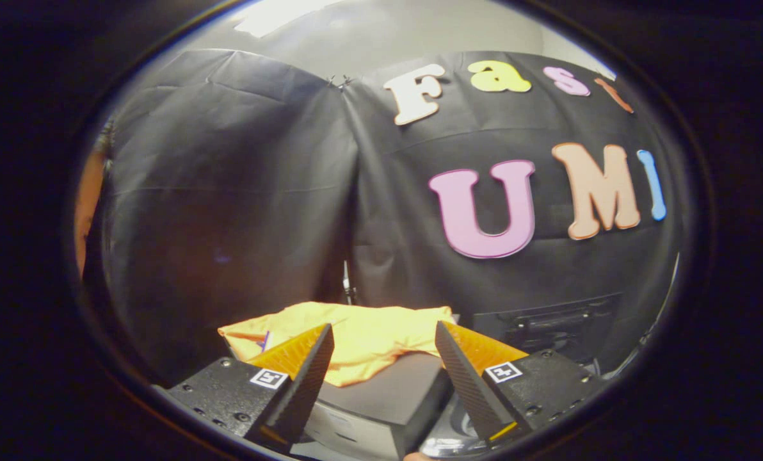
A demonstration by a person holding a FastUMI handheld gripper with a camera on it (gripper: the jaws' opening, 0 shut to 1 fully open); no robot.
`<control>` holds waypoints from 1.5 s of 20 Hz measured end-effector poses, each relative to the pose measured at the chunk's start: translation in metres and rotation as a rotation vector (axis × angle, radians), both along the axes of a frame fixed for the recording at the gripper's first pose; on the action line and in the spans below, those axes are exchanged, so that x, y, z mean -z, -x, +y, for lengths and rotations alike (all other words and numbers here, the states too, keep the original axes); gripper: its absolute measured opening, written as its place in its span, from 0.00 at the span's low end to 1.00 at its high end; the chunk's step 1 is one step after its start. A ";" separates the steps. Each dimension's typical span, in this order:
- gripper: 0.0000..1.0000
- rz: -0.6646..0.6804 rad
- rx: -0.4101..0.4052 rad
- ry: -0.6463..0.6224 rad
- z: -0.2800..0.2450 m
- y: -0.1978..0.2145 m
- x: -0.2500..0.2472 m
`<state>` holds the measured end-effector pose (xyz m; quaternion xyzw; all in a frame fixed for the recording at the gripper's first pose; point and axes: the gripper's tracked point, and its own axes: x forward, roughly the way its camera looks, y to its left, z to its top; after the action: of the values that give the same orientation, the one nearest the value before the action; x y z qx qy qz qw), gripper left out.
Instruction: Put the clothes into the washing machine and then close the washing machine lid.
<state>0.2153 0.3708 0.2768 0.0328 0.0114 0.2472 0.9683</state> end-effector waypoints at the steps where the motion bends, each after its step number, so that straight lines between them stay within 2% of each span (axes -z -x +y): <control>1: 0.96 0.011 -0.010 0.023 0.013 -0.008 0.001; 8: 0.97 0.163 -0.080 0.223 0.084 -0.046 0.044; 11: 0.99 0.255 -0.114 0.267 0.101 -0.048 0.067; 14: 0.99 0.333 -0.108 0.320 0.103 -0.053 0.095; 17: 0.98 0.370 -0.117 0.279 0.108 -0.052 0.101; 20: 0.96 0.367 -0.117 0.289 0.108 -0.051 0.101; 21: 0.90 0.356 -0.120 0.291 0.110 -0.051 0.099; 26: 0.37 0.348 -0.175 0.281 0.125 -0.042 0.100; 29: 0.07 0.332 -0.179 0.266 0.128 -0.039 0.098; 30: 0.05 0.322 -0.176 0.270 0.127 -0.039 0.098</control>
<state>0.2539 0.4975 0.1792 -0.0589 0.2017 0.3184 0.9244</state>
